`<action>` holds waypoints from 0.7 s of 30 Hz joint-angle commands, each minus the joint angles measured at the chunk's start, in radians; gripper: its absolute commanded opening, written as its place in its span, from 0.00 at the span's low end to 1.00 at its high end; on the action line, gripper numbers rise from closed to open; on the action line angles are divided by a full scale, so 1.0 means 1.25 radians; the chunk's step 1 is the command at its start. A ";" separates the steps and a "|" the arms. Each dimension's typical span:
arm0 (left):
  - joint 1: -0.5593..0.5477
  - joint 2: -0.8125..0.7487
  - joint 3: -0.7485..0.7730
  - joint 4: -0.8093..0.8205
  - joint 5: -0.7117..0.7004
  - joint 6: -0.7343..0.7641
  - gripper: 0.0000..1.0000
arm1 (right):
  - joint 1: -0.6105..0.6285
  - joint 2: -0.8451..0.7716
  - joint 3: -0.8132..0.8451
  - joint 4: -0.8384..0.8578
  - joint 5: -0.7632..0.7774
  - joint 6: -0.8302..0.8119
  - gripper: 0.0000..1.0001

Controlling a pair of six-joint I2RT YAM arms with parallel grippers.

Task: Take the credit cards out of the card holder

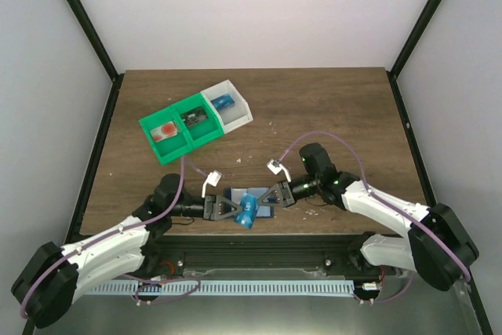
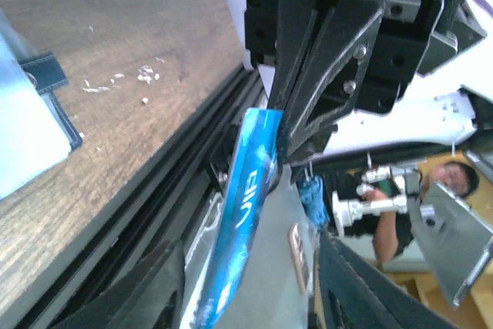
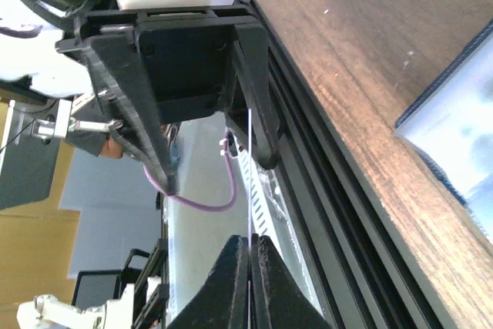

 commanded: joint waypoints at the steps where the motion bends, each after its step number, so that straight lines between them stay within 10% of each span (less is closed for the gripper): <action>1: 0.004 -0.058 0.076 -0.168 -0.104 0.099 0.58 | -0.003 -0.012 0.001 0.030 0.073 0.034 0.00; 8: 0.004 -0.166 0.196 -0.473 -0.377 0.206 0.99 | -0.004 -0.006 0.038 0.065 0.214 0.101 0.00; 15: 0.007 -0.182 0.251 -0.562 -0.533 0.142 1.00 | -0.008 -0.005 0.103 0.106 0.298 0.175 0.00; 21: 0.007 -0.241 0.122 -0.225 -0.442 -0.103 0.90 | -0.008 -0.023 0.074 0.322 0.315 0.386 0.00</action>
